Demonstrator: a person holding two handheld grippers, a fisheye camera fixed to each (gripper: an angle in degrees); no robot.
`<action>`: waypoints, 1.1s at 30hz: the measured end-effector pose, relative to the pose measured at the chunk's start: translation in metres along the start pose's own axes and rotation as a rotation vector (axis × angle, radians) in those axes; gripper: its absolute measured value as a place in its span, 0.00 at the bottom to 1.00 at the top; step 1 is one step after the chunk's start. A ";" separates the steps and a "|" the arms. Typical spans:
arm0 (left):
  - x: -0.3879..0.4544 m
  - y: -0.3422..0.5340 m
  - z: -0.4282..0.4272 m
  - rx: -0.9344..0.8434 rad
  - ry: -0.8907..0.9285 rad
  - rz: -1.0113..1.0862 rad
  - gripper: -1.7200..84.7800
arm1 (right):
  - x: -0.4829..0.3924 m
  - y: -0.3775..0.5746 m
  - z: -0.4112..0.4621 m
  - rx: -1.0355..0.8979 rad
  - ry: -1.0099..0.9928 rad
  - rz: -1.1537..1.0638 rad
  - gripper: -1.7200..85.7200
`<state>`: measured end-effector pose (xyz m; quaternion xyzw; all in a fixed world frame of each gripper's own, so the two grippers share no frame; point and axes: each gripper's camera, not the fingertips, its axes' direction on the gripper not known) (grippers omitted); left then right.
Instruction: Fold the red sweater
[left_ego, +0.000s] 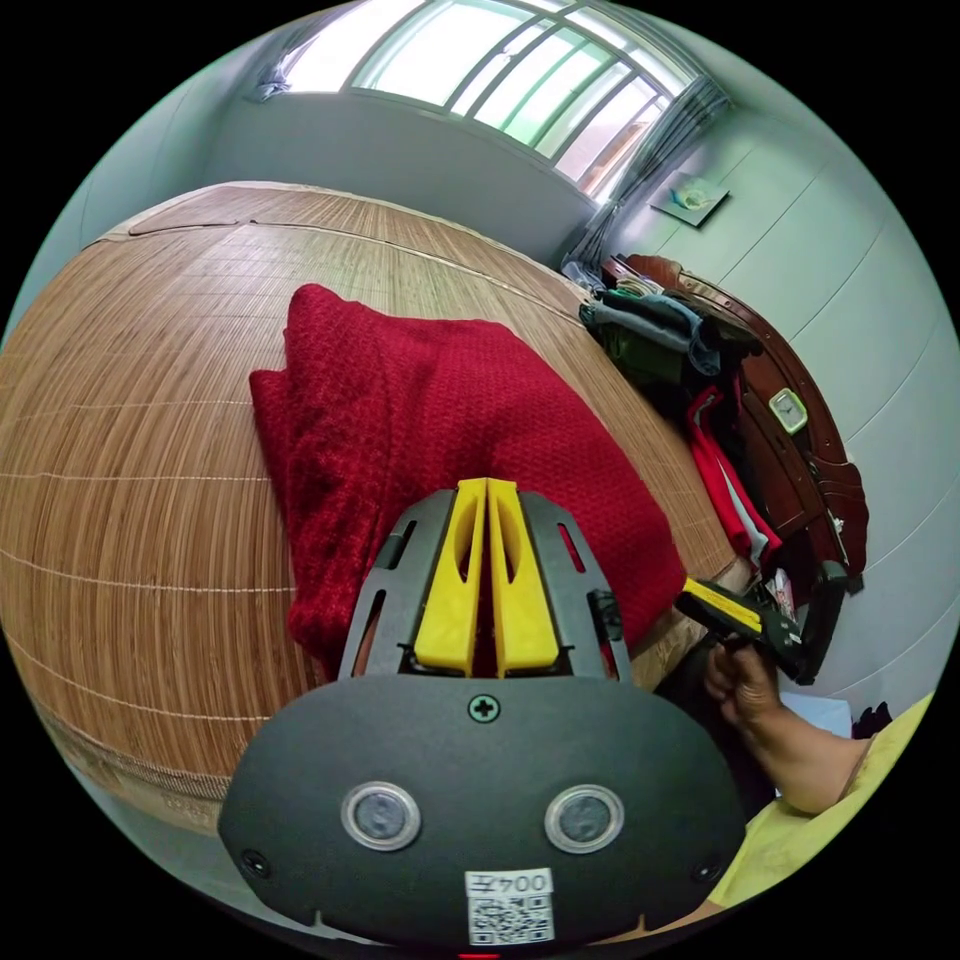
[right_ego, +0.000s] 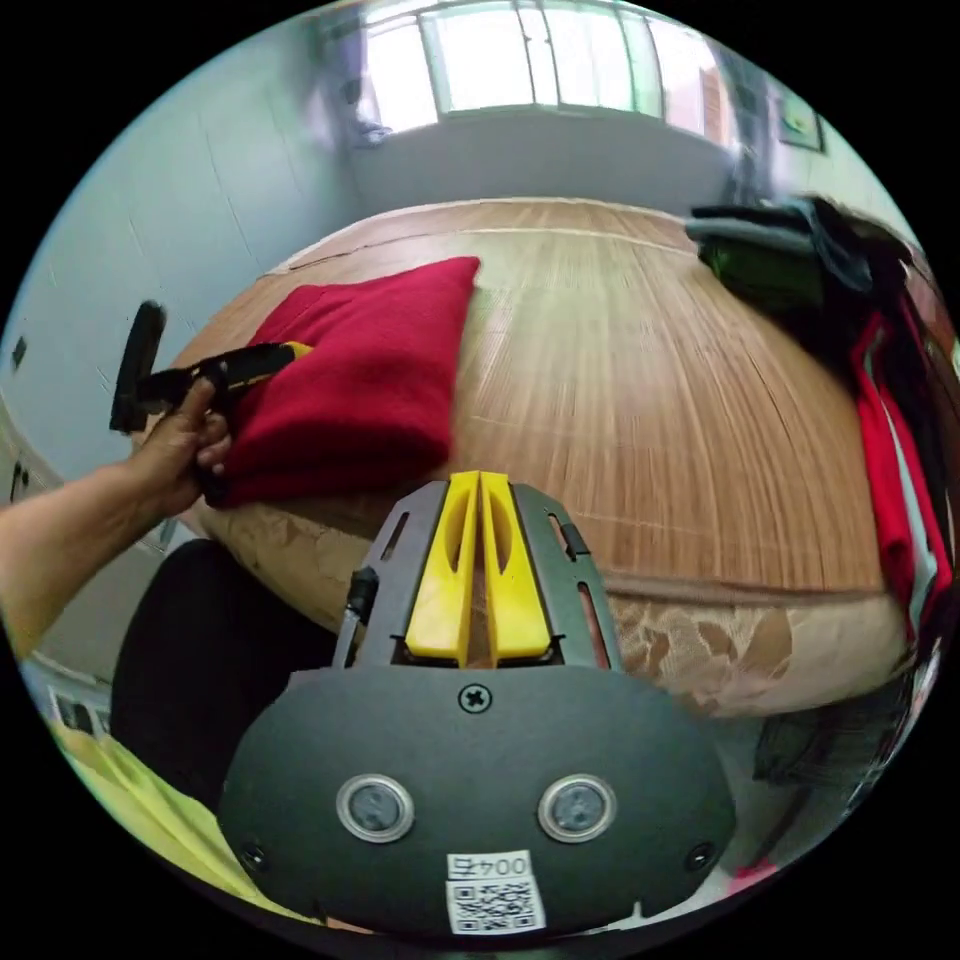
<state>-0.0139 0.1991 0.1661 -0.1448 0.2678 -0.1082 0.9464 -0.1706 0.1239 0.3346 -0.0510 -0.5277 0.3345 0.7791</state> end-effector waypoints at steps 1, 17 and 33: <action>-0.003 0.000 -0.001 0.000 0.006 -0.004 0.02 | 0.026 0.002 -0.014 0.019 -0.100 0.078 0.03; -0.038 0.000 -0.015 0.005 0.015 -0.008 0.03 | 0.096 -0.069 -0.020 -0.131 -0.497 0.251 0.11; -0.128 0.050 -0.146 0.103 0.266 -0.210 0.07 | 0.130 0.005 -0.124 0.014 -0.519 0.166 0.14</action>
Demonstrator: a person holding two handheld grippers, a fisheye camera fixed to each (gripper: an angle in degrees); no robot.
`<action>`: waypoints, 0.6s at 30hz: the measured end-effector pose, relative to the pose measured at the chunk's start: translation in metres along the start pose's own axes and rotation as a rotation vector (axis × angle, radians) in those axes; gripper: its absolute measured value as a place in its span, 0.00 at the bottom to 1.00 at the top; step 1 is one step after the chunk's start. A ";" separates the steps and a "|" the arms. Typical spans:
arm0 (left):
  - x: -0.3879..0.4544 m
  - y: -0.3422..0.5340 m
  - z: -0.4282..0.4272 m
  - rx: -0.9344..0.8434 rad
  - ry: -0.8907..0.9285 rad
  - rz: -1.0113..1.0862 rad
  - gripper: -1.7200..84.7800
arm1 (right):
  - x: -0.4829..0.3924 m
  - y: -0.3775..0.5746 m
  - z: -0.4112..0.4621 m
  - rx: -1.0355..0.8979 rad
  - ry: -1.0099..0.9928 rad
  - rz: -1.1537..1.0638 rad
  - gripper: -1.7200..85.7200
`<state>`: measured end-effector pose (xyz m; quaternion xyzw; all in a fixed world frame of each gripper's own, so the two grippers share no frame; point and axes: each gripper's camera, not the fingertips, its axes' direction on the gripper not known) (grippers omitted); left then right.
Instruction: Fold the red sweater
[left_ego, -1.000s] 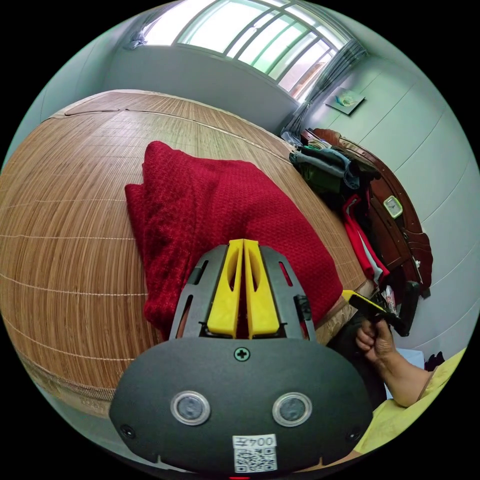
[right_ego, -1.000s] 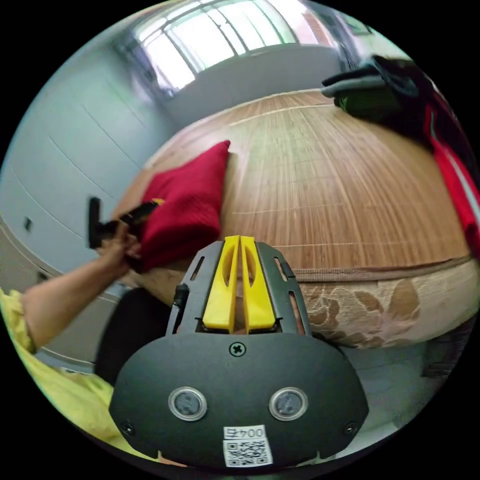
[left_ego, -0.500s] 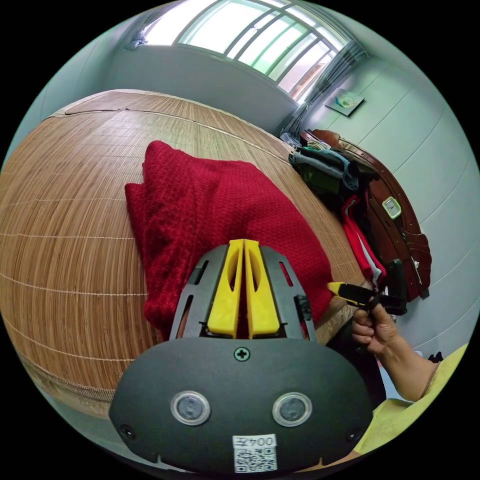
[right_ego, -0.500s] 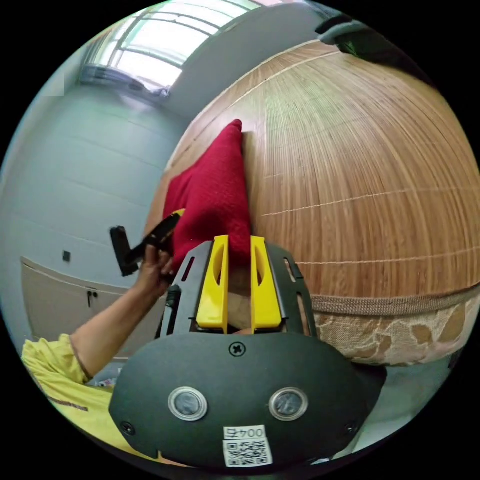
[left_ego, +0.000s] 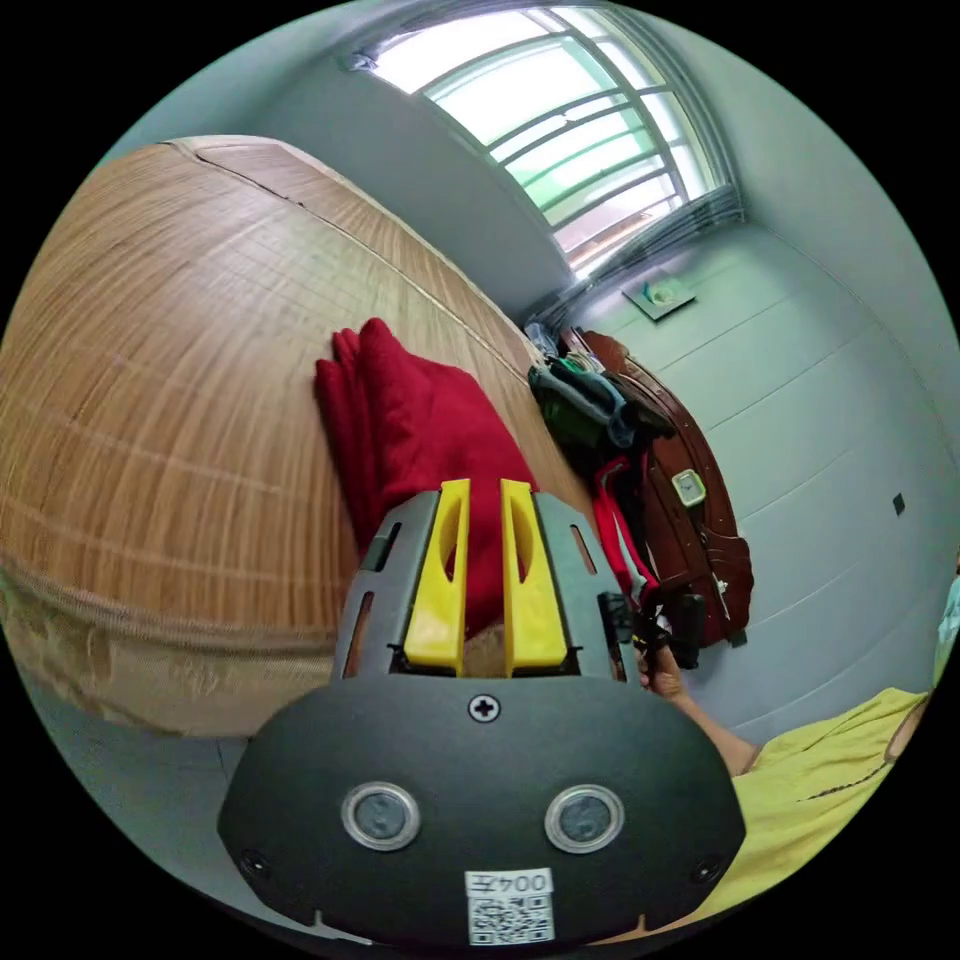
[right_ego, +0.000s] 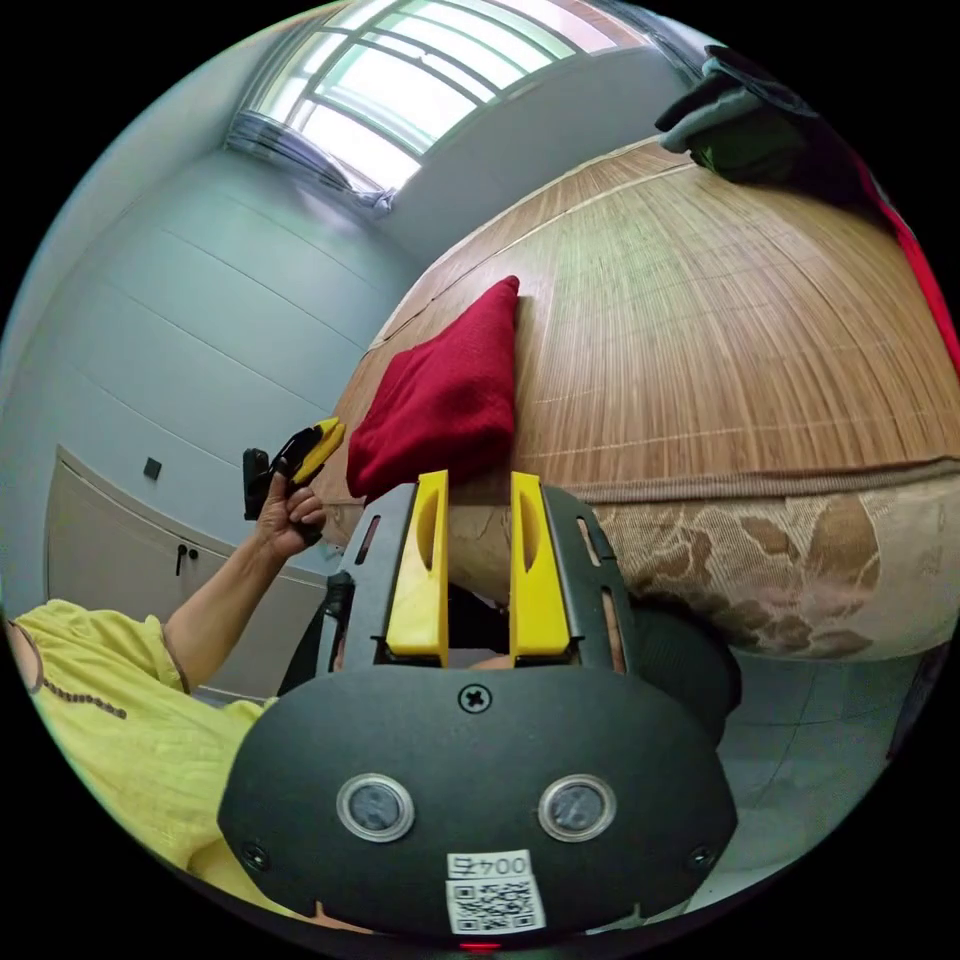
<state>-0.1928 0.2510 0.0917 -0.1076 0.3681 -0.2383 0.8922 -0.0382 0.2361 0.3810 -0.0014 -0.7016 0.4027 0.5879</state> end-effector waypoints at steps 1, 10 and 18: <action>-0.008 0.014 -0.008 -0.004 -0.026 -0.028 0.08 | 0.001 0.008 -0.003 -0.003 -0.002 0.001 0.14; -0.032 0.063 -0.017 0.029 -0.043 -0.176 0.12 | -0.018 0.017 0.000 0.016 0.034 -0.061 0.14; -0.042 0.052 -0.019 -0.019 -0.088 -0.186 0.10 | -0.052 -0.006 0.054 -0.076 0.017 -0.195 0.13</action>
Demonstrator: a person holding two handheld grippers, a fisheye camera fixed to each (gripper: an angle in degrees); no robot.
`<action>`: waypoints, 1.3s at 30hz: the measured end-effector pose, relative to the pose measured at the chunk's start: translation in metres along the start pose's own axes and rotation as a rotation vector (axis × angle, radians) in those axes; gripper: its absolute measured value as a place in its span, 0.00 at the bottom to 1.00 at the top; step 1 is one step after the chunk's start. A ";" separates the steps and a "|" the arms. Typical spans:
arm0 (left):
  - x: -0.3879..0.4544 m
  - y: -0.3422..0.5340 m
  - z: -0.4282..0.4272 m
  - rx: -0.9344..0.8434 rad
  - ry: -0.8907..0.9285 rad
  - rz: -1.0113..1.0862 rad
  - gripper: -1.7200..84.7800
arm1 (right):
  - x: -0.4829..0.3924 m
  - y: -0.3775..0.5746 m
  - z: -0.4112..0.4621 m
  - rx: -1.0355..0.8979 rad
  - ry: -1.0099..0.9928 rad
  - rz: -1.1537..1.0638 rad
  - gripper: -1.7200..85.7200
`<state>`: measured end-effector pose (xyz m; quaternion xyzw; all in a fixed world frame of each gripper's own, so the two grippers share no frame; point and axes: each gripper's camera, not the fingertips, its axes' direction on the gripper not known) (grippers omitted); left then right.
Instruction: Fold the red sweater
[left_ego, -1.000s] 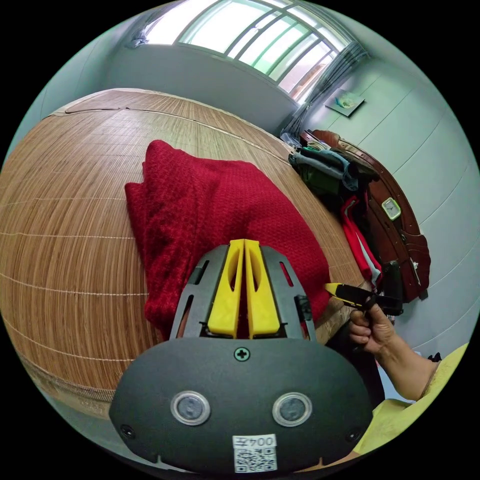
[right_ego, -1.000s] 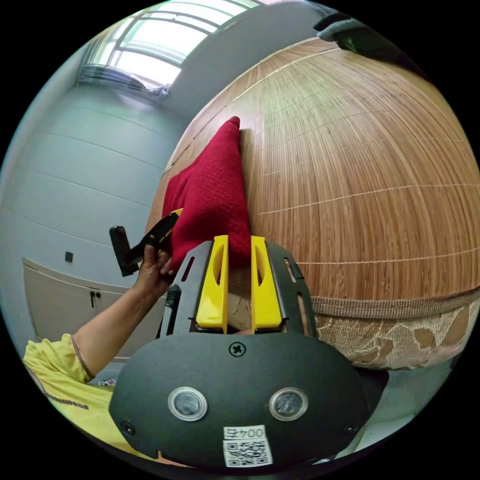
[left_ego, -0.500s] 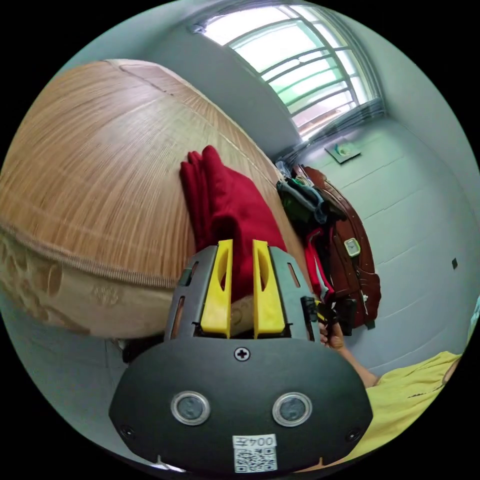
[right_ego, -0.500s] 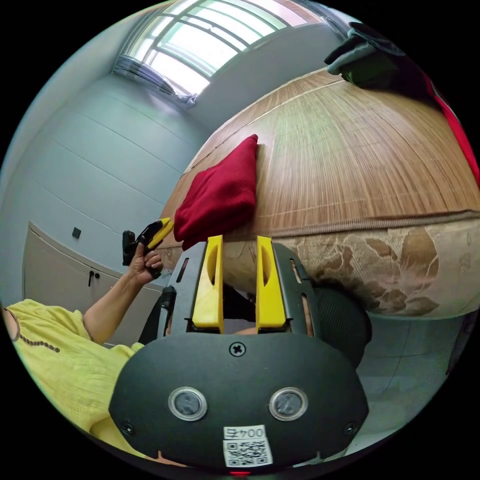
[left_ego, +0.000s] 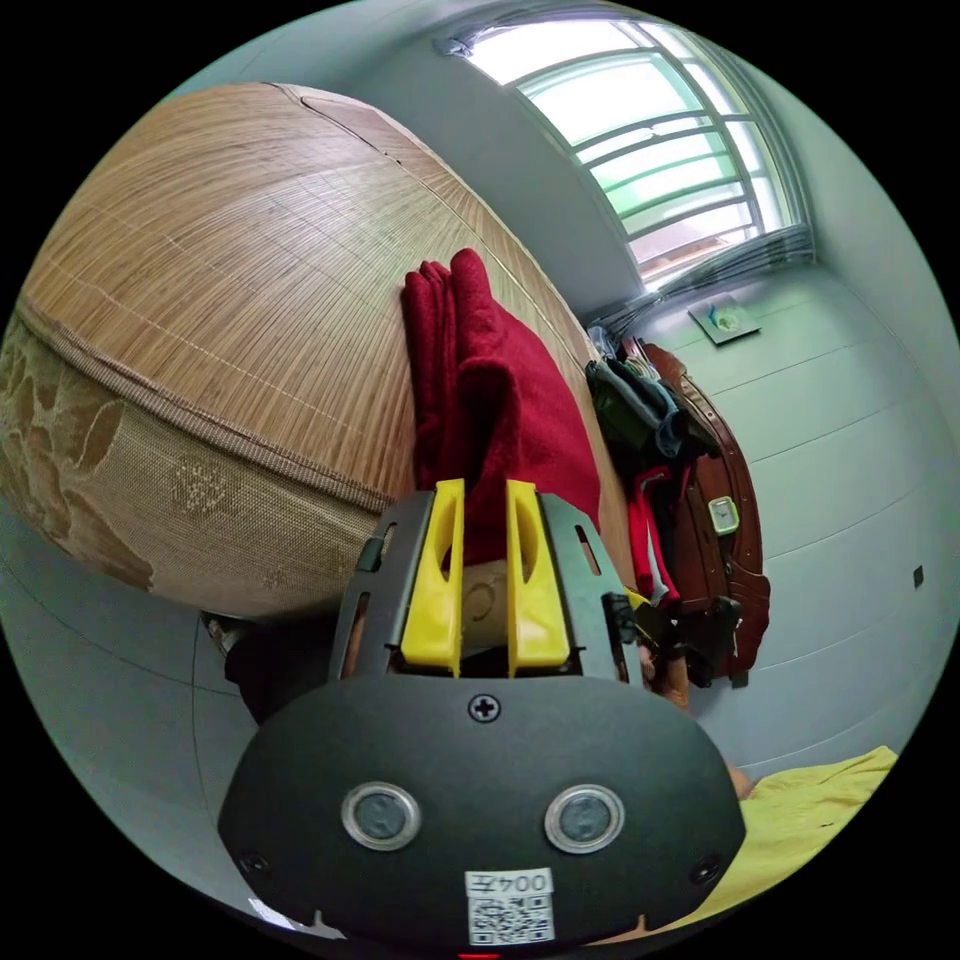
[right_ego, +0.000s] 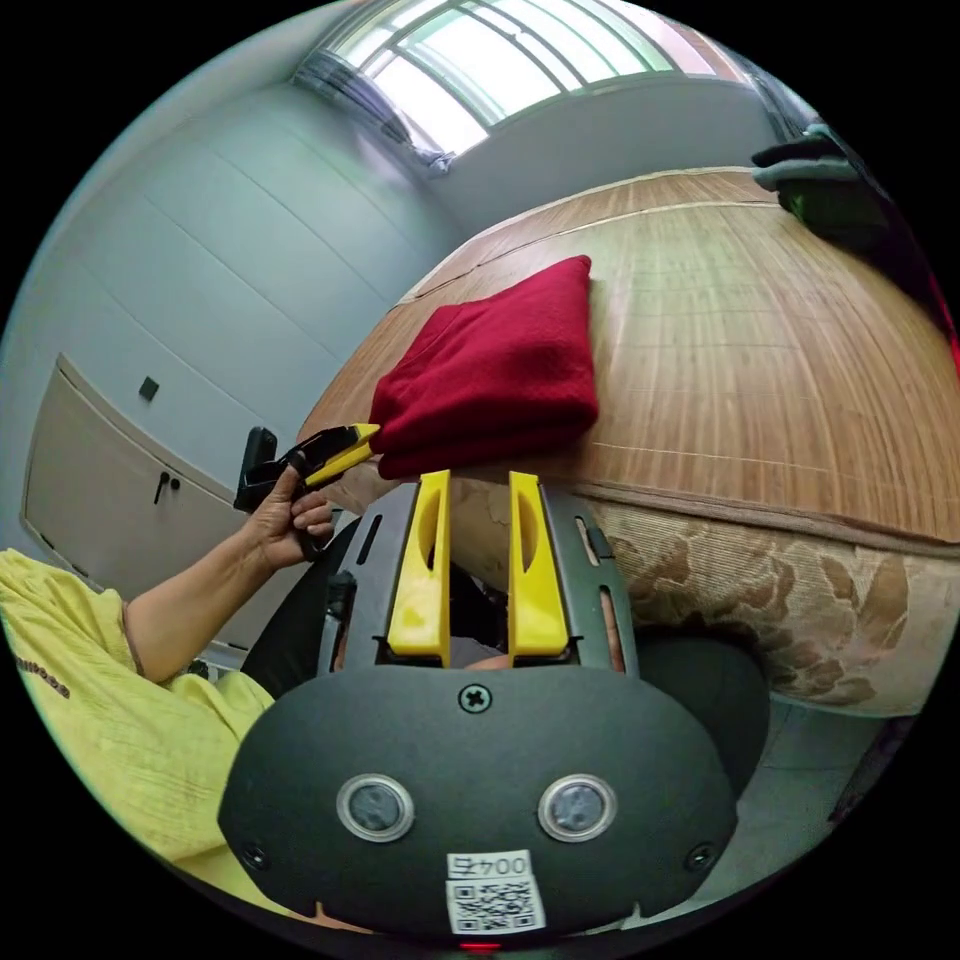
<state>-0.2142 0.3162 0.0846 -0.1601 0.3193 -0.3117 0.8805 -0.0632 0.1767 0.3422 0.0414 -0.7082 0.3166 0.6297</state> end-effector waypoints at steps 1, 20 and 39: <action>-0.003 -0.001 -0.001 -0.005 0.015 -0.013 0.10 | -0.004 -0.004 0.010 -0.013 -0.009 -0.013 0.13; 0.002 -0.002 -0.012 0.010 -0.013 0.008 0.12 | 0.070 -0.067 0.087 -0.013 -0.350 0.441 0.14; 0.017 -0.001 0.010 -0.162 -0.050 -0.009 0.05 | 0.051 -0.064 0.128 -0.070 -0.225 0.387 0.13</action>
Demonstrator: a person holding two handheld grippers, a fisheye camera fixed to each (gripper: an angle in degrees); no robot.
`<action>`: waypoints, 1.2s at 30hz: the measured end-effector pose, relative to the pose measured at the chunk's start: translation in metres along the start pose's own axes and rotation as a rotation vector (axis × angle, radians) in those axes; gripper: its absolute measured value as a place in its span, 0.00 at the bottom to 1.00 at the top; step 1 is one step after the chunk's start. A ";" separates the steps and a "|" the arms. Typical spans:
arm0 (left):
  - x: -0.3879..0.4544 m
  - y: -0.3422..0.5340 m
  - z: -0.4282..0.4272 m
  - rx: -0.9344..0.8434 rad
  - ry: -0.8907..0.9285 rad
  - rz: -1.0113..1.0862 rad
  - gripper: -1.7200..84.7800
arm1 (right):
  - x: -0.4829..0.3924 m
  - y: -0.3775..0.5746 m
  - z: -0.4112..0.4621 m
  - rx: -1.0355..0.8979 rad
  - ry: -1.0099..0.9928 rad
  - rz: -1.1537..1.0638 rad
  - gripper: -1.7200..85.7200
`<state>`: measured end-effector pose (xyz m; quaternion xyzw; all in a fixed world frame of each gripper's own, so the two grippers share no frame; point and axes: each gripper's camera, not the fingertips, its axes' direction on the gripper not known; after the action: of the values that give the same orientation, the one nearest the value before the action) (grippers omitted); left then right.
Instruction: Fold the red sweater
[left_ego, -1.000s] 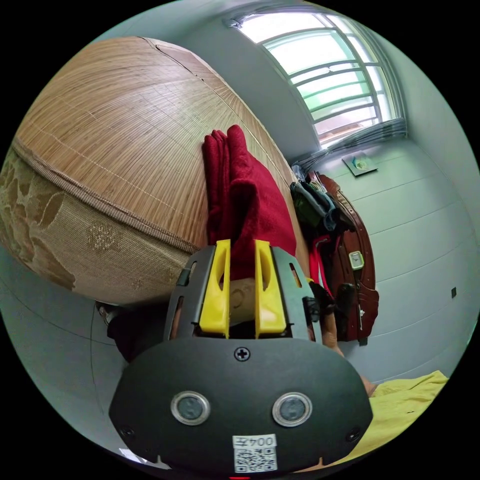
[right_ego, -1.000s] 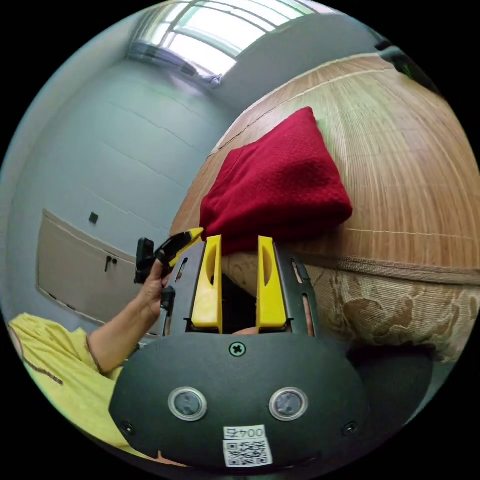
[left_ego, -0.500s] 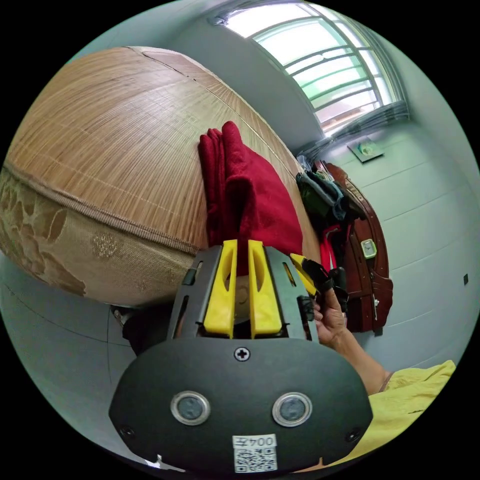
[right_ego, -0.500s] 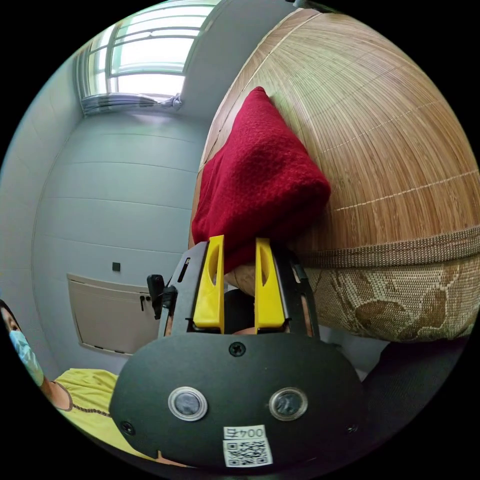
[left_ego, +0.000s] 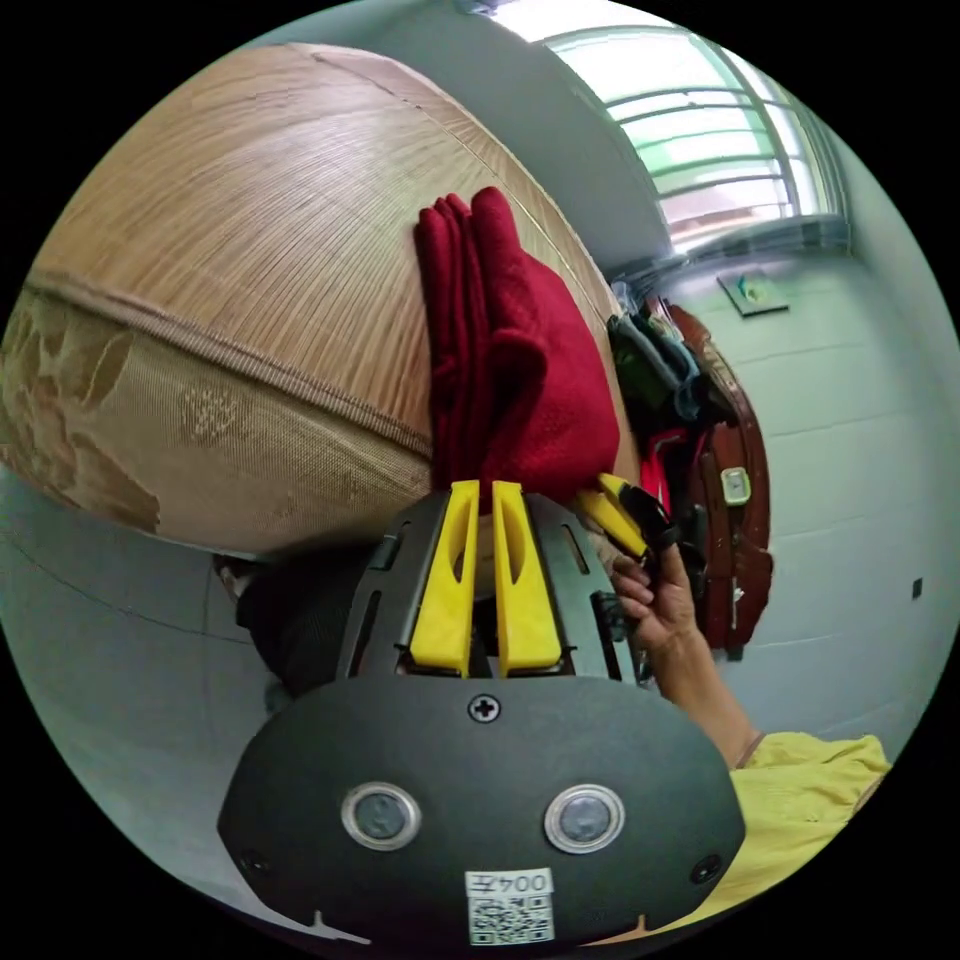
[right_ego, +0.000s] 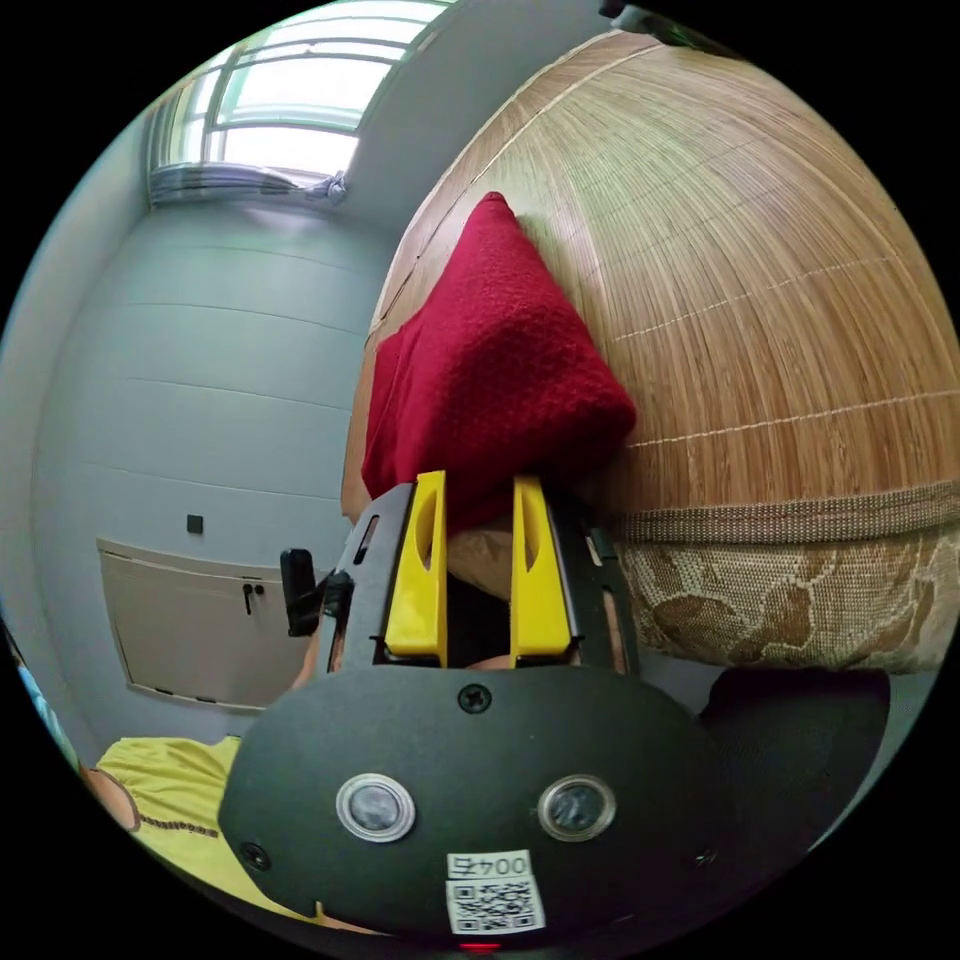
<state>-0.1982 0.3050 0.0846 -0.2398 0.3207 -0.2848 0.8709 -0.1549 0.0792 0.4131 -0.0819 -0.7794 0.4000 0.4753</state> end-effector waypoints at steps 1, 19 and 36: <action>0.004 -0.001 -0.002 -0.002 0.008 0.023 0.05 | -0.010 0.006 -0.001 -0.009 0.015 -0.047 0.13; 0.182 -0.109 0.068 0.298 -0.150 0.335 0.10 | -0.124 0.032 0.121 0.116 0.564 -0.614 0.16; 0.138 -0.142 0.157 0.183 -0.338 0.266 0.04 | -0.090 0.050 0.153 0.166 0.463 -0.623 0.17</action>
<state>-0.0504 0.1496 0.2177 -0.1598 0.1722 -0.1511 0.9602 -0.2427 -0.0164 0.2828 0.1091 -0.6044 0.2691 0.7419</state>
